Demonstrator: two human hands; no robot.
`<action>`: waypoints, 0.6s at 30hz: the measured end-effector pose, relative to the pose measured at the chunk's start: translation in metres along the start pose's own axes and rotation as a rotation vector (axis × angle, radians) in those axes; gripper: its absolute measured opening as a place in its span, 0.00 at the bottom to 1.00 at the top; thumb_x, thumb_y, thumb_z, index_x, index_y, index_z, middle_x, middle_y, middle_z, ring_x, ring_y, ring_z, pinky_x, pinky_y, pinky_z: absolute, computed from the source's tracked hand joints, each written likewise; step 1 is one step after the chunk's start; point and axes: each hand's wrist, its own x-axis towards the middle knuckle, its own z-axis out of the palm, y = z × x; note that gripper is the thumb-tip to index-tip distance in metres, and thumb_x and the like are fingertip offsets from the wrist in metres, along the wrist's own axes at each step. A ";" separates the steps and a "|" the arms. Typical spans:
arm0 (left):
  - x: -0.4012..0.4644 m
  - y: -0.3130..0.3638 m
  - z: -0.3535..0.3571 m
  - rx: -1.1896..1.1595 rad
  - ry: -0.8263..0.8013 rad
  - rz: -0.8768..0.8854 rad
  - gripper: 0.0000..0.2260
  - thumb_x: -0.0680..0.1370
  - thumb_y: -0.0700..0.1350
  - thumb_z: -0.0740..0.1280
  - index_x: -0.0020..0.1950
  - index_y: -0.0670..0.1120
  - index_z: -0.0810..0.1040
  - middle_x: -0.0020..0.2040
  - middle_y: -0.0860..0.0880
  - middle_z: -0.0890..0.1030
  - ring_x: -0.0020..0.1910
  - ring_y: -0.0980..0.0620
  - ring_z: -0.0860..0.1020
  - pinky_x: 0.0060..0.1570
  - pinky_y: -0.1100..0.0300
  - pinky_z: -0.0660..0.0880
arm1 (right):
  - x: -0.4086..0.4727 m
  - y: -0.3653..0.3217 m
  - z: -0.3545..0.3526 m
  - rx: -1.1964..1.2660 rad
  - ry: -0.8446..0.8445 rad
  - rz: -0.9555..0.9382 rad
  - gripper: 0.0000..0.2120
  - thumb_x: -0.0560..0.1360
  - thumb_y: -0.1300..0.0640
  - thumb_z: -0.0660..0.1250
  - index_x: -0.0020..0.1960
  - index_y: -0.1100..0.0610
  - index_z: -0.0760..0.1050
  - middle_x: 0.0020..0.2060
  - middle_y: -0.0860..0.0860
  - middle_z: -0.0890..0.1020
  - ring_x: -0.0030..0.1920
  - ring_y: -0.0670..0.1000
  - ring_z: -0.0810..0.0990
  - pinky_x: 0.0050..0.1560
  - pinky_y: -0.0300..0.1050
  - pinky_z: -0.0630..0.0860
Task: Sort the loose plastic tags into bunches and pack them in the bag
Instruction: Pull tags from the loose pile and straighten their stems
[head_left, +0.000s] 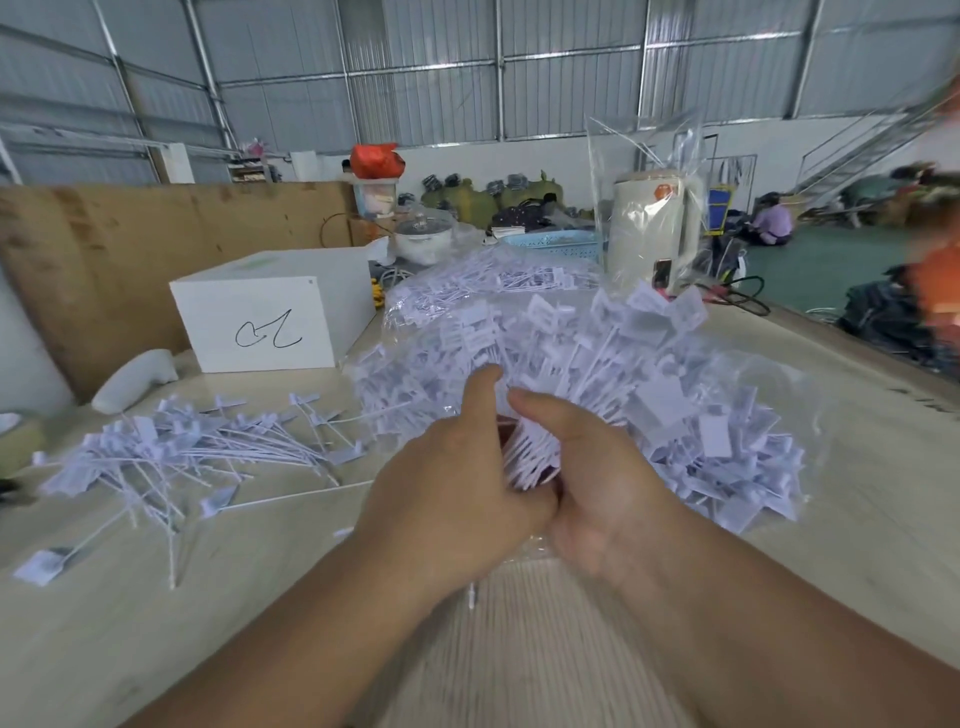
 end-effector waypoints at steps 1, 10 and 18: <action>0.000 -0.003 -0.001 0.023 0.020 0.026 0.22 0.70 0.58 0.71 0.61 0.53 0.72 0.39 0.58 0.76 0.42 0.51 0.79 0.41 0.57 0.75 | 0.001 -0.002 -0.001 0.019 0.007 0.019 0.19 0.75 0.59 0.68 0.60 0.72 0.76 0.47 0.64 0.79 0.44 0.59 0.81 0.41 0.49 0.79; 0.026 -0.057 -0.005 0.218 0.206 0.045 0.22 0.69 0.67 0.63 0.57 0.56 0.76 0.44 0.58 0.77 0.41 0.60 0.76 0.39 0.61 0.70 | 0.009 -0.036 -0.020 -0.023 0.144 -0.157 0.05 0.75 0.61 0.68 0.41 0.60 0.74 0.28 0.55 0.75 0.25 0.52 0.74 0.27 0.41 0.75; 0.041 -0.089 -0.005 0.522 0.183 0.055 0.11 0.74 0.49 0.71 0.55 0.50 0.82 0.51 0.48 0.73 0.54 0.47 0.73 0.54 0.56 0.72 | 0.017 -0.047 -0.035 -0.073 0.148 -0.046 0.06 0.75 0.62 0.65 0.41 0.57 0.70 0.27 0.52 0.69 0.23 0.49 0.65 0.23 0.37 0.67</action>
